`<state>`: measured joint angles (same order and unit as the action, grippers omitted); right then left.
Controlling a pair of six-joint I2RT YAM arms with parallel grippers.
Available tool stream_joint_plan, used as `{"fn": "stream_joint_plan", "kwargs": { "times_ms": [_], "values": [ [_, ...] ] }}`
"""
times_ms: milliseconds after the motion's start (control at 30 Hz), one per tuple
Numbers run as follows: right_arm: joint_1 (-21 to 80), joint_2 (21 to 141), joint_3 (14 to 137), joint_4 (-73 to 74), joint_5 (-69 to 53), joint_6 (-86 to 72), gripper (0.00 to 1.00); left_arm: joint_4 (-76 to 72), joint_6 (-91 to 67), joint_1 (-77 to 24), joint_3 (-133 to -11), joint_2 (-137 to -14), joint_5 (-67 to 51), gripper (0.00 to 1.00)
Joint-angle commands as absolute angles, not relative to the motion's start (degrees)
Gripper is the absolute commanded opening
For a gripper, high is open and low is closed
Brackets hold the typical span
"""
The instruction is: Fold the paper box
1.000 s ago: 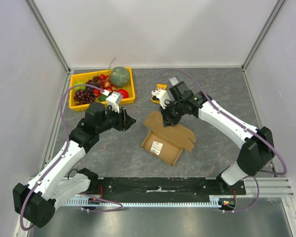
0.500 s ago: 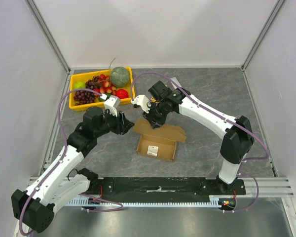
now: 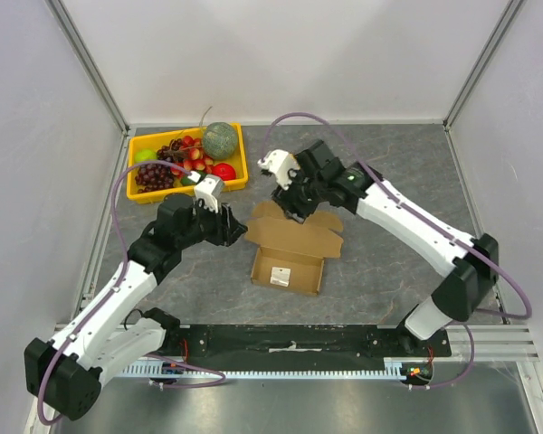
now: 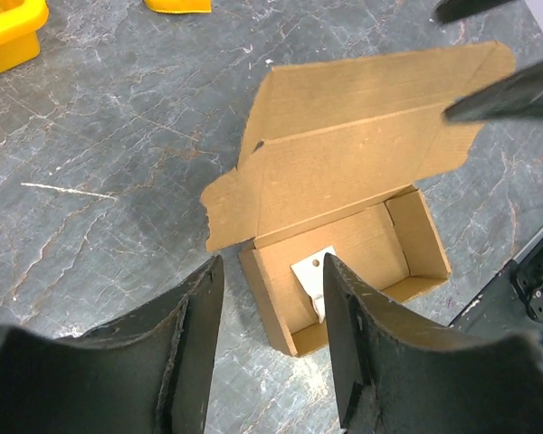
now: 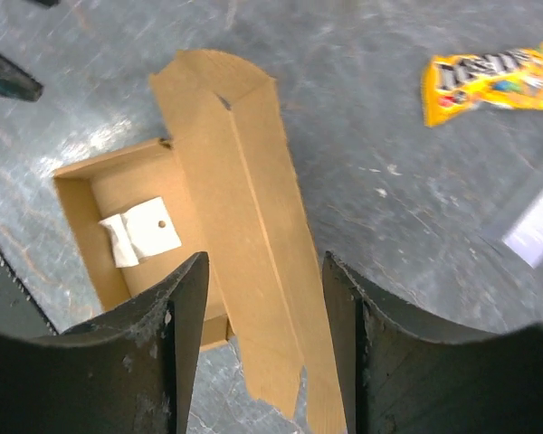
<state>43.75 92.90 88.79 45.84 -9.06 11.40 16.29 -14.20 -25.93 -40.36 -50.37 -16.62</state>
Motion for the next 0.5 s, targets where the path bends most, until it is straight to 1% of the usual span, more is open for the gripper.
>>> {"fn": "stream_joint_plan", "kwargs": {
  "times_ms": [0, 100, 233, 333, 467],
  "values": [
    [38.5, 85.2, 85.5, 40.3, -4.4, 1.6, 0.62, 14.8, -11.2, -25.4, -44.9, -54.1, -17.7, 0.55],
    [35.5, 79.6, 79.7, 38.0, -4.6, -3.7, 0.66, 13.6, -10.7, -25.5, -46.6, -56.9, -19.2, 0.56],
    [31.8, 73.0, 74.1, 38.1, -4.8, -9.2, 0.71, 13.2, -9.1, -25.4, -49.2, -60.9, -22.6, 0.66],
    [30.4, 69.4, 70.1, 38.8, -7.4, -12.6, 0.75, 13.4, -8.4, -25.2, -51.1, -64.1, -25.4, 0.70],
    [29.5, 67.2, 66.5, 38.9, -10.5, -15.8, 0.80, 12.7, -8.3, -24.8, -52.9, -68.2, -29.6, 0.73]
  ]
}}
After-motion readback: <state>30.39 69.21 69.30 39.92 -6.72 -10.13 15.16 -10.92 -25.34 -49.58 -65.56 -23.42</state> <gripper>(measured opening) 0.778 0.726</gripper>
